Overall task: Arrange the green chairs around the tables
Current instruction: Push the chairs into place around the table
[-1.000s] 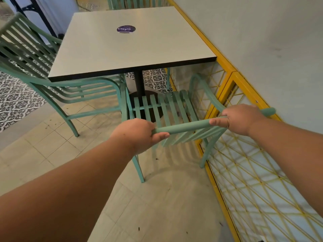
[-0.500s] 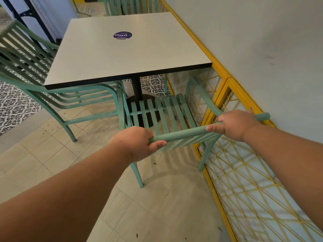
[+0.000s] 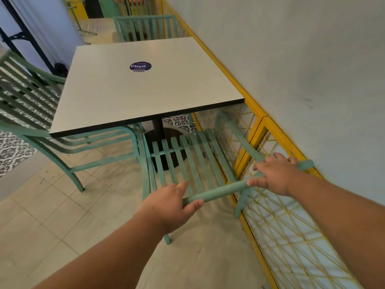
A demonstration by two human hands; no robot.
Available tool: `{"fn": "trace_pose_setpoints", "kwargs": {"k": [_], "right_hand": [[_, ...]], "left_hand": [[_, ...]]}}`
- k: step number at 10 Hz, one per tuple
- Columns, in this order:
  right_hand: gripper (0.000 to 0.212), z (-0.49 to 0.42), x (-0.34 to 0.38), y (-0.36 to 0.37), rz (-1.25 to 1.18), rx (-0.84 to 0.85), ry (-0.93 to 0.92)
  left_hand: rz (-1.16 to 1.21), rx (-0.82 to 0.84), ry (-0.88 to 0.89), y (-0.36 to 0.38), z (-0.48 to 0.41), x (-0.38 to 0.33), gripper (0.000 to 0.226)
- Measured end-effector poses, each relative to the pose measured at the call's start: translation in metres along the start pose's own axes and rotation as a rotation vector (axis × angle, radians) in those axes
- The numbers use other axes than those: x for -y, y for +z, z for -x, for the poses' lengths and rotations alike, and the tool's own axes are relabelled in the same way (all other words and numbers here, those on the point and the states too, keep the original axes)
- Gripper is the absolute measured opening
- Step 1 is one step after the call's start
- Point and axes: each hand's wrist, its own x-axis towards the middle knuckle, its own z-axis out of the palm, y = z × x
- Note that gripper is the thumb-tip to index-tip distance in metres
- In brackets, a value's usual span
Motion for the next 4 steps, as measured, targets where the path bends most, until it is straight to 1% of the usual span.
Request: {"fn": "trace_pose_setpoints", "kwargs": {"k": [1, 2, 3, 4], "right_hand": [[0.099, 0.018, 0.013, -0.005, 0.018, 0.039, 0.066], [0.095, 0.039, 0.034, -0.019, -0.127, -0.043, 0.048], [0.093, 0.060, 0.040, -0.074, -0.331, -0.264, -0.034], [0.095, 0.086, 0.039, -0.148, -0.329, -0.459, -0.096]], "left_hand": [[0.090, 0.047, -0.054, -0.014, 0.013, -0.003, 0.101], [0.097, -0.002, -0.142, -0.046, 0.024, 0.001, 0.095], [-0.022, -0.174, -0.147, -0.119, 0.032, 0.009, 0.096], [-0.096, -0.328, -0.138, -0.204, 0.039, 0.007, 0.098]]}}
